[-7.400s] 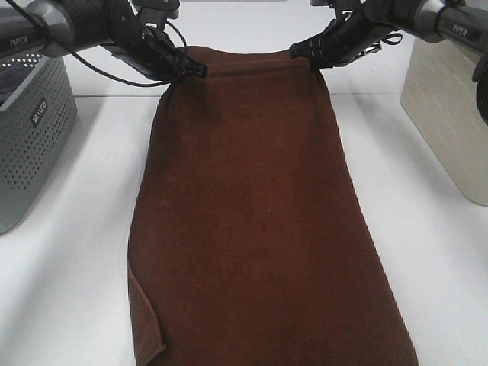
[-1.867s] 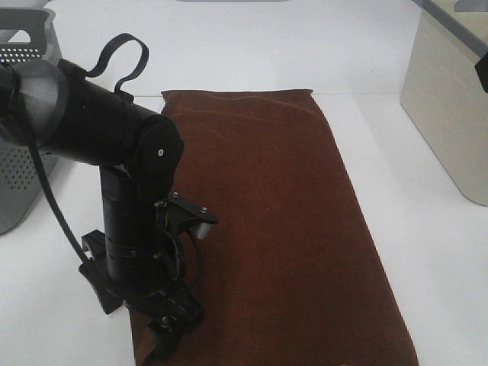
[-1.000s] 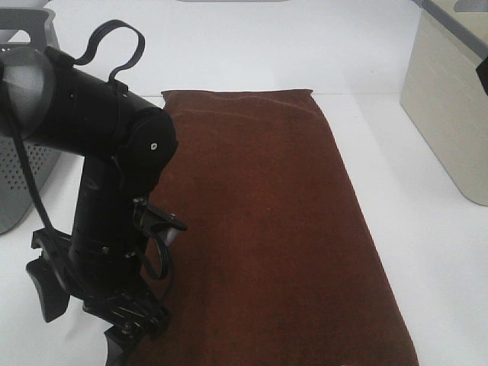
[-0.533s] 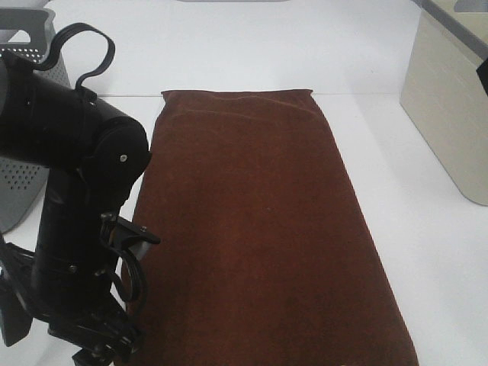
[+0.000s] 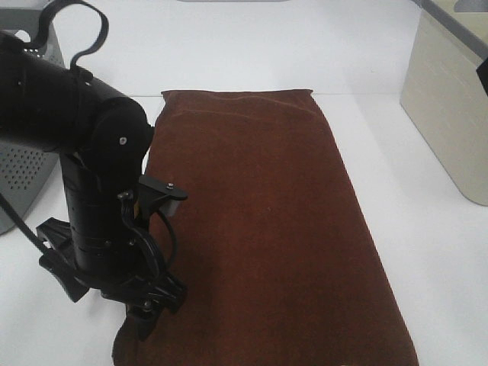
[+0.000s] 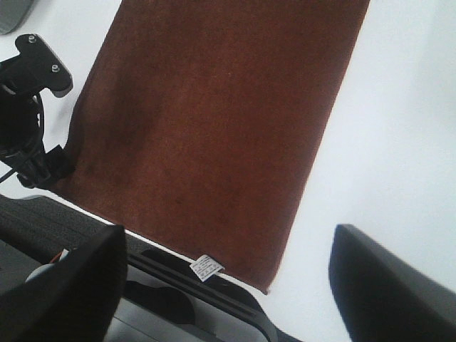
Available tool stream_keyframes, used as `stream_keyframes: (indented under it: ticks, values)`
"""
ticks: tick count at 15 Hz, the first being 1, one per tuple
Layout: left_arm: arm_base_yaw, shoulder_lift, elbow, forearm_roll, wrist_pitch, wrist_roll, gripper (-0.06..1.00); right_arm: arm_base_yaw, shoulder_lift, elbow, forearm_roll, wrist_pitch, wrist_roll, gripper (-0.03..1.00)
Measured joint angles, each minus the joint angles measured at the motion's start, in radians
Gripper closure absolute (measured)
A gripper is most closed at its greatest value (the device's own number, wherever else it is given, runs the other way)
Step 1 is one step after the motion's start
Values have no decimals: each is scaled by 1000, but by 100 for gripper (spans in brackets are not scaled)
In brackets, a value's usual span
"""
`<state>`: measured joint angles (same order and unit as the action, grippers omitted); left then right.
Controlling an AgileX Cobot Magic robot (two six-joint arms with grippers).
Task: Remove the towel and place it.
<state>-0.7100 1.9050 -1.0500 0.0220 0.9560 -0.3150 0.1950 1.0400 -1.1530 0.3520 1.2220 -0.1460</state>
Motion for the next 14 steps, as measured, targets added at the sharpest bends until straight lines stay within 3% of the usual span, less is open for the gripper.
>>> stream_keyframes:
  ticks: [5, 7, 9, 14]
  values:
    - [6, 70, 0, 58, -9, -28, 12, 0, 0, 0, 0, 0, 0, 21]
    - [8, 72, 0, 81, 77, -32, 12, 0, 0, 0, 0, 0, 0, 21]
    - [8, 72, 0, 99, 92, -35, 12, 0, 0, 0, 0, 0, 0, 21]
    - [8, 1, 0, 80, 94, -24, 12, 0, 0, 0, 0, 0, 1, 21]
